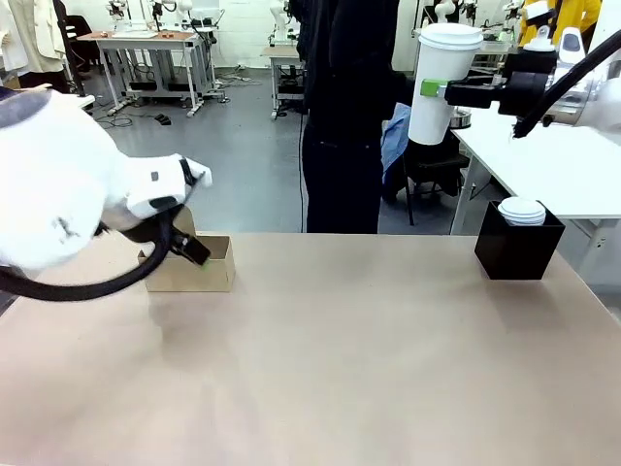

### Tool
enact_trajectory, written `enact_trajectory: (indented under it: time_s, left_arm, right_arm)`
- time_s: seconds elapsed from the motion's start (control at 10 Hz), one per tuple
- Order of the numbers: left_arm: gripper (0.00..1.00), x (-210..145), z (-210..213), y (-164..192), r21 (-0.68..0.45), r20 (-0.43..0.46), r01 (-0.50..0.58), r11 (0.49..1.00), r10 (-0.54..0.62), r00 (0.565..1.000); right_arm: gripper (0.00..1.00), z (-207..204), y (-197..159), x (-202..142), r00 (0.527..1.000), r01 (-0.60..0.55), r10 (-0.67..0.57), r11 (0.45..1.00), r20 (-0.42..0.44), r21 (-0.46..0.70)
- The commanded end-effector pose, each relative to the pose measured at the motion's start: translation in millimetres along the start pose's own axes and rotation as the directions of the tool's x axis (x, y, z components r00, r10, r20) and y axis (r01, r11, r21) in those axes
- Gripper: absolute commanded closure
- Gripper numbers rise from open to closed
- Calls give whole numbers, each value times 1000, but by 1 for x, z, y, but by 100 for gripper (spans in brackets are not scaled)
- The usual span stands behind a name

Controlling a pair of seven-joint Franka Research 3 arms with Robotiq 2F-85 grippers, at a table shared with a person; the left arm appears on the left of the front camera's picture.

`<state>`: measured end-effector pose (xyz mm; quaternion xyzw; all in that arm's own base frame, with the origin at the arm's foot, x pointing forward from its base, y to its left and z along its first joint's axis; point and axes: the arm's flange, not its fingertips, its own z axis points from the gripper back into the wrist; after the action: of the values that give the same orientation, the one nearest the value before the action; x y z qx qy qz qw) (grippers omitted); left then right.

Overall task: Pour a drink into a cup and package it in a carrier.
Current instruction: Position the Cup Carrier in the center of the table.

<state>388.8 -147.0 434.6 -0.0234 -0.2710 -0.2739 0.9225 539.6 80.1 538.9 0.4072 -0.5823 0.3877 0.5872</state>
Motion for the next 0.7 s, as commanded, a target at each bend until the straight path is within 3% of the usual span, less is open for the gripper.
enact_trajectory:
  time_s: [0.0,0.3,0.6]
  left_arm:
    - [0,25,54,2,50,-6,-44,998,44,999]
    - [0,66,103,25,50,-46,-140,989,142,989]
    - [0,105,94,61,65,-120,-252,966,258,959]
  right_arm:
    - [19,0,2,4,1000,-14,14,1000,3,2]
    - [19,0,2,4,1000,-14,14,1000,3,2]
    - [19,0,2,4,1000,-14,14,1000,3,2]
